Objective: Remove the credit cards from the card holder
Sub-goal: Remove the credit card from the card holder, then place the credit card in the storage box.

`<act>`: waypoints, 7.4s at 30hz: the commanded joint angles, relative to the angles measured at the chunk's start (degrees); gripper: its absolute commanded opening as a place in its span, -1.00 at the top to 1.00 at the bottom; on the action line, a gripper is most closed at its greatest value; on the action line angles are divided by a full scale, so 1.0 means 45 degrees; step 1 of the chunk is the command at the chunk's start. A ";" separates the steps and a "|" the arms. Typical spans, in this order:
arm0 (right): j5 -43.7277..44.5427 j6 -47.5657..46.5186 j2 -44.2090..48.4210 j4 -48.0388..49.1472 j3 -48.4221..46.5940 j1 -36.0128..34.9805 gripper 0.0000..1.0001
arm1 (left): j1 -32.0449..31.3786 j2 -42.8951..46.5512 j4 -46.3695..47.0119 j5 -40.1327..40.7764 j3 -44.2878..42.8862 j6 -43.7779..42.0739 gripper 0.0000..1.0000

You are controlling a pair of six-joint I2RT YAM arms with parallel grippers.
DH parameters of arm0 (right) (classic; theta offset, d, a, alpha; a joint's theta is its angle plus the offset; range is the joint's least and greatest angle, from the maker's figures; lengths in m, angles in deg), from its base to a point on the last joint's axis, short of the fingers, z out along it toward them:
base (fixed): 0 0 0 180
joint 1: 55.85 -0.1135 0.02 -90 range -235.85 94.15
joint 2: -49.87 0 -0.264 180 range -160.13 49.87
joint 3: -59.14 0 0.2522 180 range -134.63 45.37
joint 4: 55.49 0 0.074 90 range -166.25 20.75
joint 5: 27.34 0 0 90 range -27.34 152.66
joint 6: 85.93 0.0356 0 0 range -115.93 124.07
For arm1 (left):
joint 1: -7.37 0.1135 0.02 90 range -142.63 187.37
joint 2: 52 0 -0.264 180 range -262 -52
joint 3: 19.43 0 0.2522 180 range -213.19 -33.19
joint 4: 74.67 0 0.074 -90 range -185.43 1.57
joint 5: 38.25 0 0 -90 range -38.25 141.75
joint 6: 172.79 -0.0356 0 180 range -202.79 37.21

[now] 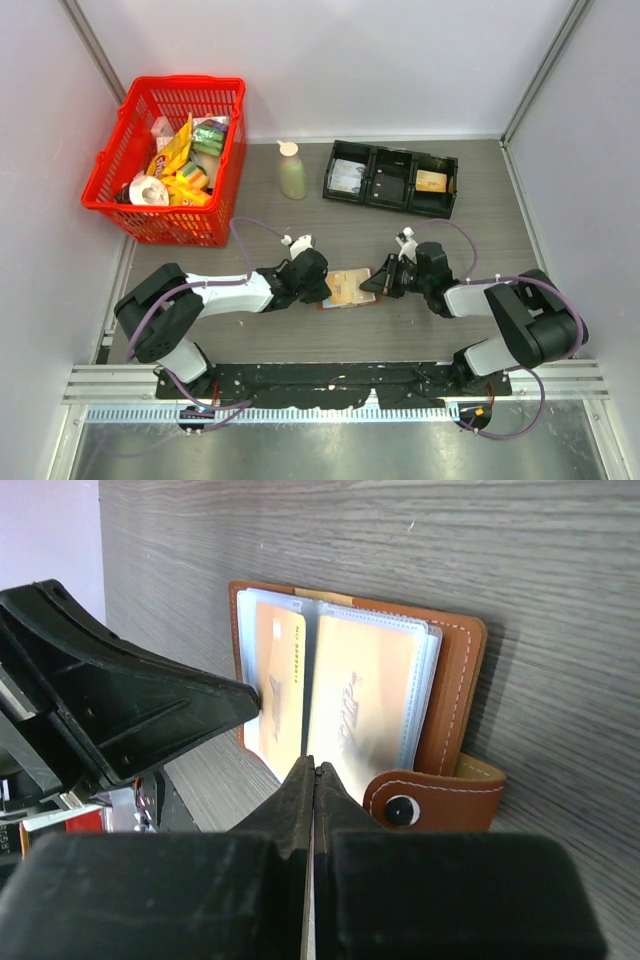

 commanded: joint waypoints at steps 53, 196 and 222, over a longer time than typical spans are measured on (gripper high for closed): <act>-0.2161 0.0214 -0.1941 0.2676 -0.0178 0.0265 0.98 | 0.0692 0.0193 0.0884 -0.1147 0.1633 0.0802 1.00; -0.3314 -1.1428 0.5793 -1.7931 -1.0413 -0.1786 0.98 | 0.2273 0.3729 0.1198 -1.5443 -0.3816 -1.0958 -0.08; 0.1389 -0.7821 0.8132 -1.1666 -0.7779 -0.1766 -0.54 | 0.4091 0.4411 0.5163 -1.2482 -0.1846 -0.6329 1.00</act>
